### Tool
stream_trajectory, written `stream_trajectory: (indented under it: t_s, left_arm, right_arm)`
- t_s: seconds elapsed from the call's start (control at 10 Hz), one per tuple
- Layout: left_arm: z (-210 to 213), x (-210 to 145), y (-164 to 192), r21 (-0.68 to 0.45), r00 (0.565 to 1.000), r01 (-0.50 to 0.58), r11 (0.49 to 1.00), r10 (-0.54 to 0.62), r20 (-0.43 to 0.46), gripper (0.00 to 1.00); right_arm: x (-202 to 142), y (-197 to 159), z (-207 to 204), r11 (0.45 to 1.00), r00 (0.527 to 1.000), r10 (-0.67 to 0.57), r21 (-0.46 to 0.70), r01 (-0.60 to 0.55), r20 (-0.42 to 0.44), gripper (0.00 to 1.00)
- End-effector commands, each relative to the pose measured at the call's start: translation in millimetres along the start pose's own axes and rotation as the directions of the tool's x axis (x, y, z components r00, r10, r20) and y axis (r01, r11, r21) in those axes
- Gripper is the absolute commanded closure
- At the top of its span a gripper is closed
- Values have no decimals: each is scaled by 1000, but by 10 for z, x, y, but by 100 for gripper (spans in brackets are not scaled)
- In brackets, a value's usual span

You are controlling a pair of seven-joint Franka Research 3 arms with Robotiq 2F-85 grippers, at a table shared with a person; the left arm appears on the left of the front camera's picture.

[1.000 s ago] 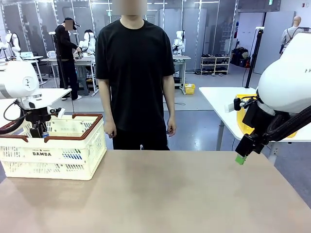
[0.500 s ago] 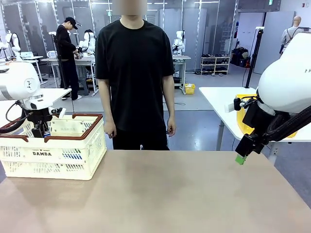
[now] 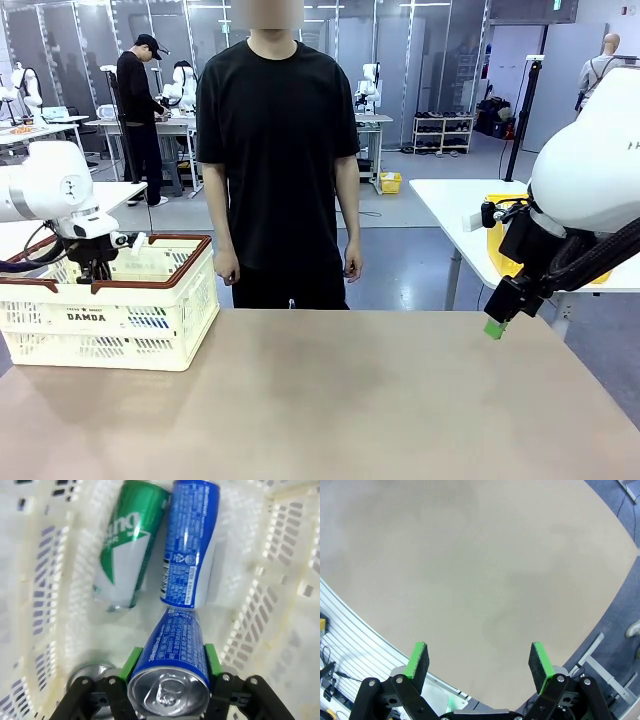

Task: Place the drinks into the Shopping basket.
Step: Pick up one drink and place it into the Shopping basket.

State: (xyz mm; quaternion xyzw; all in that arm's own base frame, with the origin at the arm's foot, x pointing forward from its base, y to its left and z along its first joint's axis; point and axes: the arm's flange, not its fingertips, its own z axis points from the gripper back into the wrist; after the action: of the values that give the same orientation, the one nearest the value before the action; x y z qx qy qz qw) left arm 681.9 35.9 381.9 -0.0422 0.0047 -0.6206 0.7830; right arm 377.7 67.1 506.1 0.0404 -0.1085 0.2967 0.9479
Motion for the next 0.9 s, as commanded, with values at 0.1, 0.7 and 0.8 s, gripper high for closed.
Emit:
stream_trajectory:
  t_s: [0.1, 0.7, 0.8]
  left_arm:
    - [-124, -22, 6, 9, 999, 34, 999, -34, -6, 41]
    - [-211, -40, -36, 43, 999, 34, 998, -34, -9, 41]
    - [-204, -49, -52, 36, 999, 34, 999, -34, -2, 41]
  right_arm:
    - [-9, 1, -2, 1000, 1000, 2, 1, -2, 0, 0]
    - [-9, 1, -2, 1000, 1000, 2, 1, -2, 0, 0]
    - [-9, 1, -2, 1000, 1000, 2, 1, -2, 0, 0]
